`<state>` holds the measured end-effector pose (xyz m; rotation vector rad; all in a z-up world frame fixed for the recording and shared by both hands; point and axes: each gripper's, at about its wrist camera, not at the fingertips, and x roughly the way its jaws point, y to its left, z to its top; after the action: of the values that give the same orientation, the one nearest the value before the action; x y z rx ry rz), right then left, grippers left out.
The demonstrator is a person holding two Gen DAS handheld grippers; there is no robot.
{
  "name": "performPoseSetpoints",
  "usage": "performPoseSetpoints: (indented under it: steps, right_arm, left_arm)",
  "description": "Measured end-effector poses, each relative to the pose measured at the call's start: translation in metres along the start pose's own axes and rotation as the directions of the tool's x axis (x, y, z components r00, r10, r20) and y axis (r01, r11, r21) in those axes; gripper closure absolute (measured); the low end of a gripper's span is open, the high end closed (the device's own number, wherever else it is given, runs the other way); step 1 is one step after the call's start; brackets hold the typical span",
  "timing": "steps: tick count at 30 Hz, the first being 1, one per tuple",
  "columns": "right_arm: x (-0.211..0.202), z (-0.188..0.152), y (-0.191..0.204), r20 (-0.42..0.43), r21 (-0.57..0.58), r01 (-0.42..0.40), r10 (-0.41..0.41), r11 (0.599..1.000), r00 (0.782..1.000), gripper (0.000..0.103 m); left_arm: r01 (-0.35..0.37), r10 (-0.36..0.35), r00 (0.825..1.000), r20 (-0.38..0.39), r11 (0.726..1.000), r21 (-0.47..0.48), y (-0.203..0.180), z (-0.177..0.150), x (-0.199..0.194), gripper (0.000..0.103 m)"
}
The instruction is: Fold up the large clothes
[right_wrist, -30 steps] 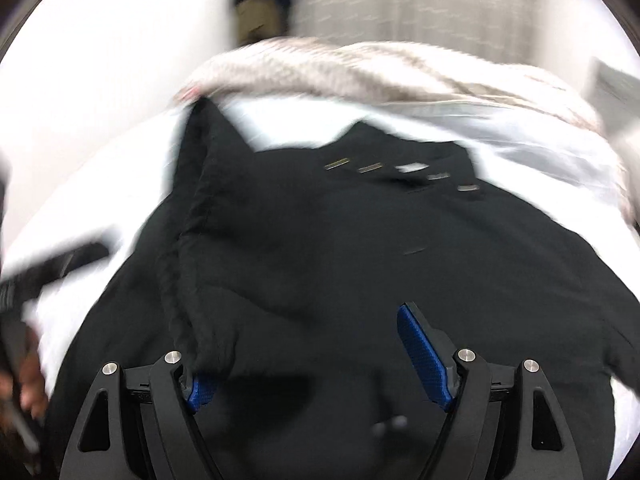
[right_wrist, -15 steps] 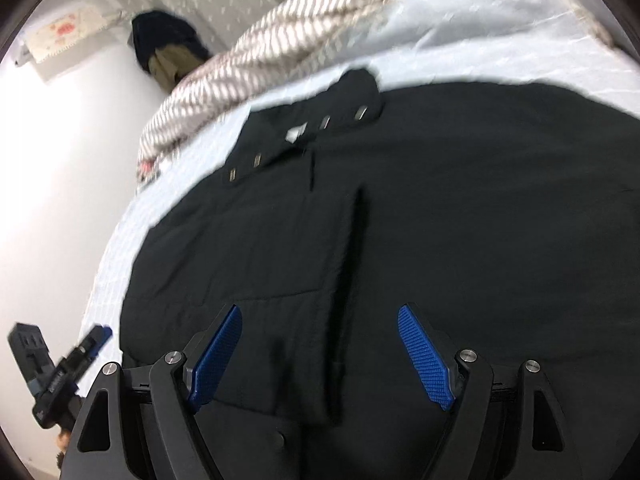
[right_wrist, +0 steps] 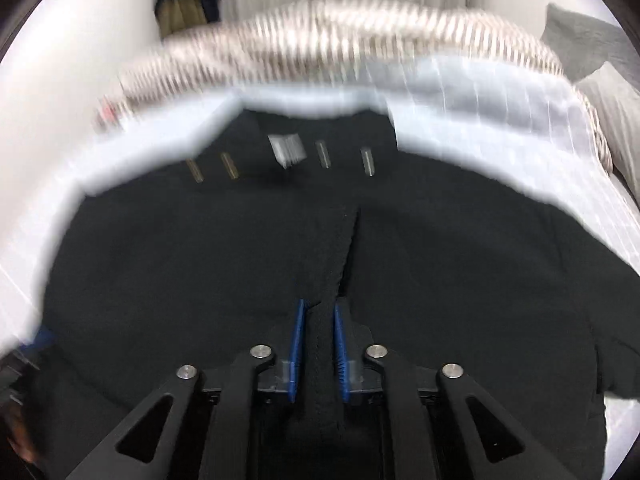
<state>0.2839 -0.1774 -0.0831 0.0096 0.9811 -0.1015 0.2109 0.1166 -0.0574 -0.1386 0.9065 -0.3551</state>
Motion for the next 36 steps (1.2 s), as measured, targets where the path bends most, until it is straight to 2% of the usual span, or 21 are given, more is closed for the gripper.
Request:
performPoseSetpoints:
  steps: [2,3,4,7,8,10,13,14,17,20,27,30,35,36]
  right_arm:
    - [-0.002,-0.009,-0.004,0.038,-0.016,0.010,-0.010,1.000,0.999,0.075]
    - [-0.008,-0.012,-0.010,0.047,0.008,0.021,-0.022,1.000,0.999,0.064]
    - [-0.011,-0.010,-0.014,0.040,0.033,0.018,-0.020,0.999,0.999,0.053]
    - [-0.035,-0.016,-0.044,0.038,0.132,-0.053,0.048,0.990,0.998,0.038]
    - [-0.044,-0.020,-0.054,0.043,0.158,-0.051,0.045,0.986,0.998,0.036]
    - [-0.064,-0.028,-0.080,0.052,0.235,-0.011,-0.001,0.972,0.999,0.028]
    - [-0.090,-0.044,-0.128,0.062,0.365,0.005,-0.029,0.931,0.998,0.024]
    - [-0.099,-0.049,-0.143,0.063,0.406,0.008,-0.037,0.914,0.997,0.024]
    - [-0.119,-0.073,-0.193,0.058,0.544,0.027,-0.069,0.839,0.996,0.022]
    - [-0.127,-0.103,-0.246,0.018,0.669,0.065,-0.103,0.740,0.995,0.022]
    - [-0.128,-0.166,-0.325,-0.078,0.801,0.183,-0.204,0.569,0.976,0.022]
    - [-0.124,-0.180,-0.354,-0.072,0.838,0.166,-0.196,0.520,0.978,0.022]
    - [-0.122,-0.181,-0.388,0.015,0.862,0.080,-0.183,0.501,0.983,0.022]
    - [-0.120,-0.182,-0.395,0.039,0.873,0.054,-0.180,0.484,0.983,0.022]
  left_arm:
    - [-0.021,0.021,1.000,-0.017,1.000,0.010,-0.005,0.001,-0.003,0.054]
    - [-0.021,0.021,0.999,-0.026,1.000,0.008,-0.006,0.002,-0.004,0.049]
    - [-0.014,0.015,0.999,-0.034,1.000,0.003,-0.008,0.002,-0.006,0.040]
    - [0.034,-0.034,0.999,-0.026,0.999,-0.026,-0.011,0.004,-0.017,0.028]
    - [0.047,-0.048,0.998,-0.026,0.998,-0.033,-0.014,0.004,-0.022,0.027]
    - [0.049,-0.050,0.998,-0.029,0.998,-0.047,-0.016,0.005,-0.028,0.017]
    - [0.030,-0.032,0.999,-0.023,0.998,-0.059,-0.019,0.005,-0.037,0.005]
    - [0.020,-0.022,1.000,-0.023,0.998,-0.062,-0.020,0.004,-0.040,0.004]
    - [-0.005,0.003,0.999,-0.036,0.998,-0.059,-0.023,0.002,-0.041,0.003]
    - [-0.029,0.026,0.998,-0.051,0.997,-0.067,-0.024,-0.001,-0.038,0.002]
    - [-0.011,0.006,0.998,-0.056,0.996,-0.088,-0.026,-0.005,-0.036,0.001]
    - [-0.022,0.018,0.998,-0.056,0.996,-0.081,-0.030,-0.007,-0.035,0.001]
    - [-0.024,0.021,0.999,-0.045,0.998,-0.064,-0.035,-0.007,-0.035,0.001]
    - [-0.025,0.023,0.999,-0.042,0.998,-0.059,-0.036,-0.007,-0.035,0.001]
